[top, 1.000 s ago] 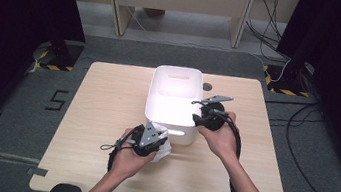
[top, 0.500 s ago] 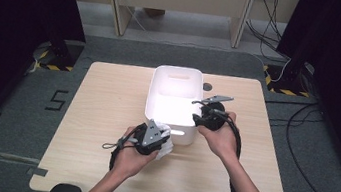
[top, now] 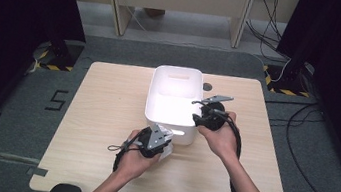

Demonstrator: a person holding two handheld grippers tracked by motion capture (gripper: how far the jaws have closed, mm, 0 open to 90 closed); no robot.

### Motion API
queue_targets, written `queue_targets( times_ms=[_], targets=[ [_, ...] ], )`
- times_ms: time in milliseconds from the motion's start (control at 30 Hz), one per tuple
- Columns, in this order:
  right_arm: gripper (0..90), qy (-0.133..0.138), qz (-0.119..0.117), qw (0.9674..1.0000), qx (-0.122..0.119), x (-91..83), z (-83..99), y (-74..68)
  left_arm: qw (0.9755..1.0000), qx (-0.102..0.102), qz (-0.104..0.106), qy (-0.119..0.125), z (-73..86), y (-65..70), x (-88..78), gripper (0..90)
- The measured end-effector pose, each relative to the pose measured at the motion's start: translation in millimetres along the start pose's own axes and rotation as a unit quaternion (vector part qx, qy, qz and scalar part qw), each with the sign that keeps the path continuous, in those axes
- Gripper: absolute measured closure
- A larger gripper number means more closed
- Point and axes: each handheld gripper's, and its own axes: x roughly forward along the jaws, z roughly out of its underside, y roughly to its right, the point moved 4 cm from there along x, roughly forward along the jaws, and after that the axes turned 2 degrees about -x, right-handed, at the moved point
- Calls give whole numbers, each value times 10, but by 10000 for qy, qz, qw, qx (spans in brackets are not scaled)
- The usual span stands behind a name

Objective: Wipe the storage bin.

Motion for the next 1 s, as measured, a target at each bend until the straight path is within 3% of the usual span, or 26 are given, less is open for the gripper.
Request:
queue_targets(
  times_ms=[100, 667, 1000],
  targets=[
    [634, -2, -1, 10000, 7, 0, 1, -2, 9998, 20, 126, -126, 34, 20, 46, 768],
    [631, 25, 2, 10000, 4, 5, -1, 0, 9990, 65, 207, -402, 196, 72, 263, 770],
    [629, 28, 14, 10000, -8, 7, -4, -1, 9989, 33, 215, -414, 221, 82, 317, 770]
  ],
)
